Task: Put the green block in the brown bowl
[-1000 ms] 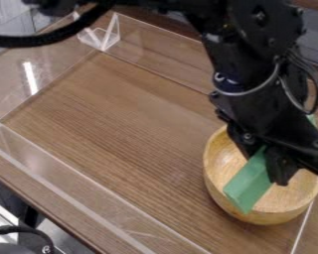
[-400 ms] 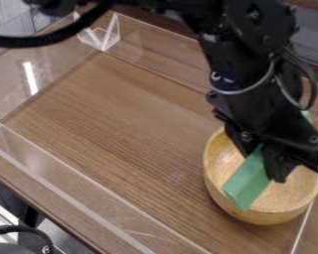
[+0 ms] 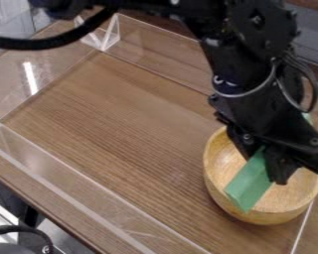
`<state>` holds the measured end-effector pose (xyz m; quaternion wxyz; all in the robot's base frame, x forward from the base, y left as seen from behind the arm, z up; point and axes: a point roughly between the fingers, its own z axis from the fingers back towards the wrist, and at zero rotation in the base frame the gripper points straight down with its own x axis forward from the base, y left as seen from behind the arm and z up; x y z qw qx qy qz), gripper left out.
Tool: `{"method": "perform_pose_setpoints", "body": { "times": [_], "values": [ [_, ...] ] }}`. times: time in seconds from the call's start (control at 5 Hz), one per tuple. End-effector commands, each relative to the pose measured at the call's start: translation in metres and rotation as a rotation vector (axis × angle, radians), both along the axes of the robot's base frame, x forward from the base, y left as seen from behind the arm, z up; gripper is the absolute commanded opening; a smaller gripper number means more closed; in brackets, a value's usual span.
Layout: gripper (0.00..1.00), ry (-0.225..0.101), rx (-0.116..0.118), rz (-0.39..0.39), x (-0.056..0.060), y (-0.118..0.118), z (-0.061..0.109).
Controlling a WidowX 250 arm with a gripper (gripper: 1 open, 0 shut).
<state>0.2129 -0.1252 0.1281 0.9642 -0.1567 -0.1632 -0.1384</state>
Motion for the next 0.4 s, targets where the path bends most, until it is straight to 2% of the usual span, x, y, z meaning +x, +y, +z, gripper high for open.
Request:
{"method": "perform_pose_setpoints", "body": {
  "times": [0.0,0.2],
  "values": [
    [0.0,-0.024,-0.012,0.004,0.0054,0.0019,0.0061],
    [0.0,-0.02,-0.015,0.008,0.0064,0.0023,0.0049]
  ]
}}
